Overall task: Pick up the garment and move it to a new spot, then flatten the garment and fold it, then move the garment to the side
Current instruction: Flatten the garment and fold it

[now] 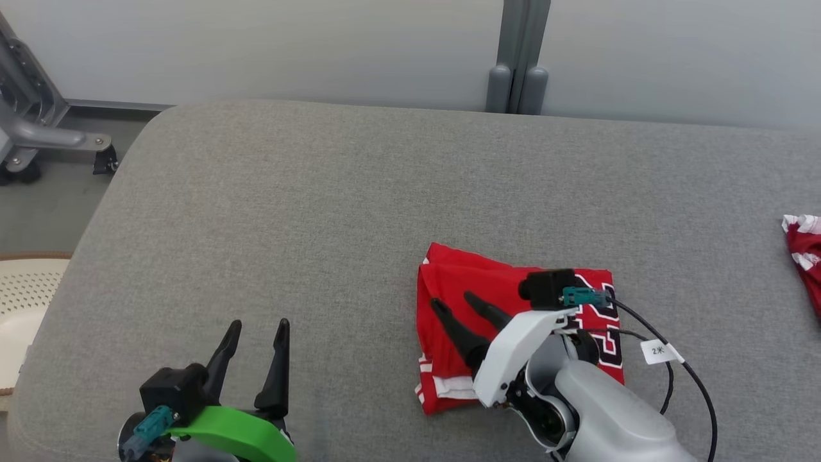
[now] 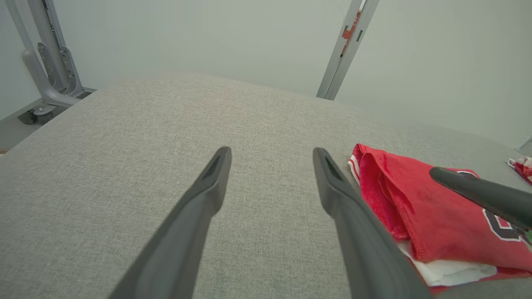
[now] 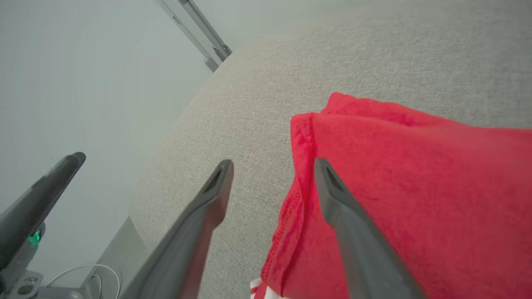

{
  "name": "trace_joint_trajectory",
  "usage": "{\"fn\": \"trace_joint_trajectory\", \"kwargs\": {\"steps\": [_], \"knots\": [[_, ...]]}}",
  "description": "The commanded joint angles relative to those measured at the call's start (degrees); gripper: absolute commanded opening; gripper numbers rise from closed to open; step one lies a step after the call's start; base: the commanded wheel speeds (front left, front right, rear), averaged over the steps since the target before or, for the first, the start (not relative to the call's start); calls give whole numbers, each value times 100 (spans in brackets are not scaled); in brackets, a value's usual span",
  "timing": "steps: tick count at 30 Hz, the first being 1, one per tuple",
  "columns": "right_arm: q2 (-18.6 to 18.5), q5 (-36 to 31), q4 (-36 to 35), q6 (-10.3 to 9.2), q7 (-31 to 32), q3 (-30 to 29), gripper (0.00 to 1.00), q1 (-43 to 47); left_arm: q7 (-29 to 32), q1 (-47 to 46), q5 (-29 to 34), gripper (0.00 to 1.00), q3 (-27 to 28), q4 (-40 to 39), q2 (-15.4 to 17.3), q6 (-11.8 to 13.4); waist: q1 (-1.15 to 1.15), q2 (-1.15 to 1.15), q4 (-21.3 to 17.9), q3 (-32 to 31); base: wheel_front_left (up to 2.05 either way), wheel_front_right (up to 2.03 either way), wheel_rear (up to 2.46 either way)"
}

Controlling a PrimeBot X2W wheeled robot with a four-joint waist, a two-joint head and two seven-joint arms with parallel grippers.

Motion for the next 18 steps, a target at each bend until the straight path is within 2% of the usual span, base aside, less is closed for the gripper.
{"fn": "trace_joint_trajectory", "kwargs": {"steps": [1, 6, 12, 15, 16, 17, 18], "knots": [[-23, -32, 66, -2, -146, -73, 100, -97, -18, 4, 66, 100, -24, 12, -11, -20, 0, 0, -55, -26, 0, 0, 0], [-93, -913, 512, -2, -814, -571, 100, -272, -32, 42, 101, 100, -116, 16, -73, -11, 0, 0, -198, -62, 0, 0, 0], [-100, -1691, 701, -2, -1054, -1019, 100, -110, -36, 24, 104, 100, -170, 40, -108, -22, 0, 0, -302, -38, 0, 0, 0], [-68, -1961, 615, -2, -1076, -935, 100, 42, -42, -16, 98, 100, -171, 47, -108, -34, 0, 0, -310, -4, 0, 0, 0], [-59, -2026, 596, -2, -1051, -874, 80, 93, -43, -28, 98, 100, -171, 50, -109, -35, 0, 0, -302, 8, 0, 0, 0], [-50, -2093, 581, -2, -1011, -782, 48, 143, -45, -46, 99, 100, -172, 49, -112, -35, 0, 0, -284, 27, 0, 0, 0], [-47, -2132, 573, -2, -966, -709, 38, 182, -41, -61, 100, 100, -169, 50, -115, -31, 0, 0, -265, 41, 0, 0, 0]]}}
